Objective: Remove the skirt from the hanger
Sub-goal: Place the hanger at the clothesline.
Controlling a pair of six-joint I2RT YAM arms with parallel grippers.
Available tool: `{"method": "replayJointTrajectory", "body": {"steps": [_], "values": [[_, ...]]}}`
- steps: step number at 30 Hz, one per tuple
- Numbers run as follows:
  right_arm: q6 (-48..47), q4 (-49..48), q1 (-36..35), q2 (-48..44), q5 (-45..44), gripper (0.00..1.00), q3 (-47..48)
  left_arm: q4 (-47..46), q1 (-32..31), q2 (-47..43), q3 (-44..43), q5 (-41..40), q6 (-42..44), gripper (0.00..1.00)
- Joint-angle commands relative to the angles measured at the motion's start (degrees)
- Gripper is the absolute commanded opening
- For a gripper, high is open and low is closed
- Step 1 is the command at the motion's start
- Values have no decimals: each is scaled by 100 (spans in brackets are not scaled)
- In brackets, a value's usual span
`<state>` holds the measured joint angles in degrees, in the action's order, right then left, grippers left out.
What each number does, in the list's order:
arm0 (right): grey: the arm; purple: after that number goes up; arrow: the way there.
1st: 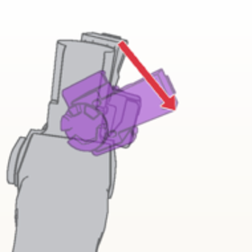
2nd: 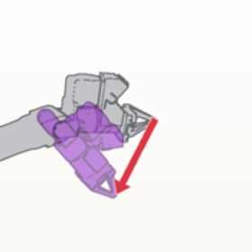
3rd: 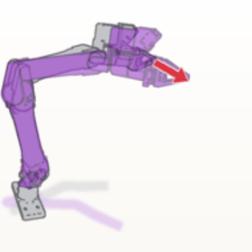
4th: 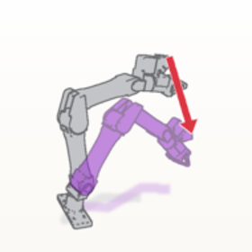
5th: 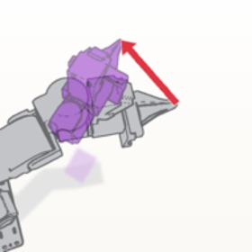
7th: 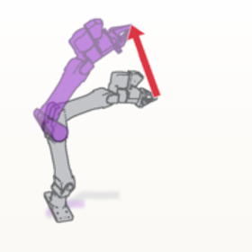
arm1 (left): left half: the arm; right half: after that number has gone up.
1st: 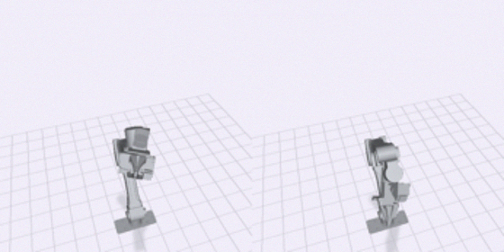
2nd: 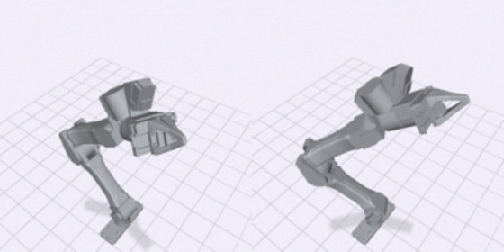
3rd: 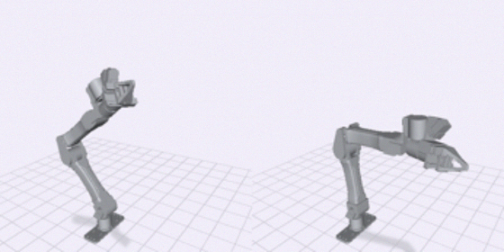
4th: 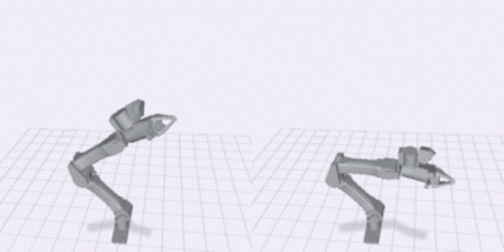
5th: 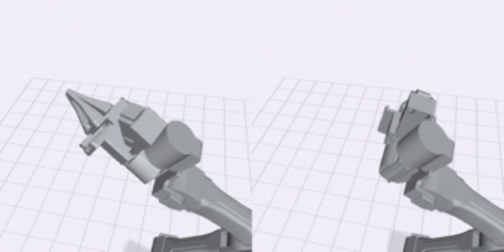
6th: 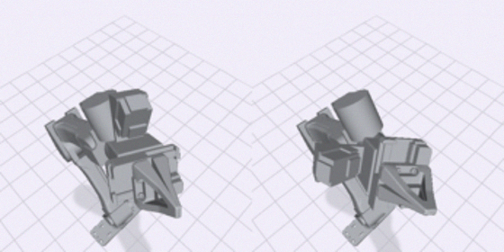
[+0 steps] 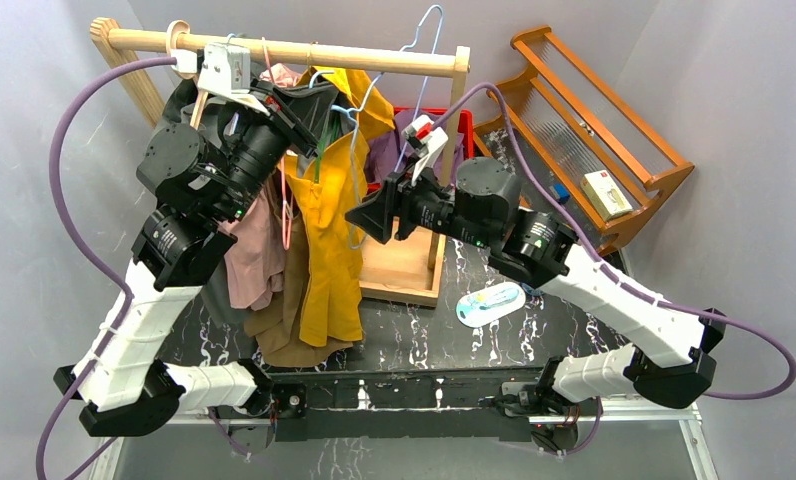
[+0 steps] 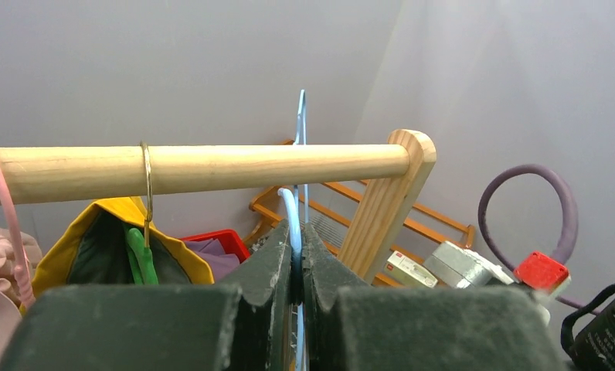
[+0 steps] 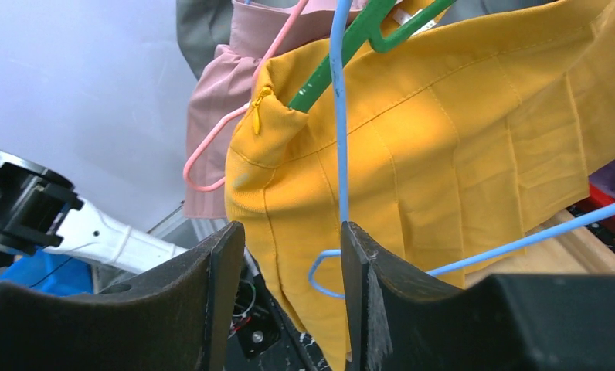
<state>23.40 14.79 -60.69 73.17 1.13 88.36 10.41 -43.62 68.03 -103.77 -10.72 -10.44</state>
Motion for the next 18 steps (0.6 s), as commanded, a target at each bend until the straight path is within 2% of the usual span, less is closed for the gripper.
{"method": "replayJointTrajectory", "body": {"steps": [1,6,10,13,18], "values": [[-398,-552,-151,-32,-876,56,34,-339,2,-104,-17,-89,-240,0],[-668,-650,-163,88,-1160,46,32,-246,3,-58,-78,-106,-398,0],[-771,-530,-163,213,-1524,45,81,-231,3,-77,-93,-105,-504,0],[-748,-677,-163,271,-1335,43,54,-233,2,-86,-83,-183,-579,0],[-474,-899,-163,268,-1219,31,-57,-224,1,-122,-57,-370,-766,0]]}}
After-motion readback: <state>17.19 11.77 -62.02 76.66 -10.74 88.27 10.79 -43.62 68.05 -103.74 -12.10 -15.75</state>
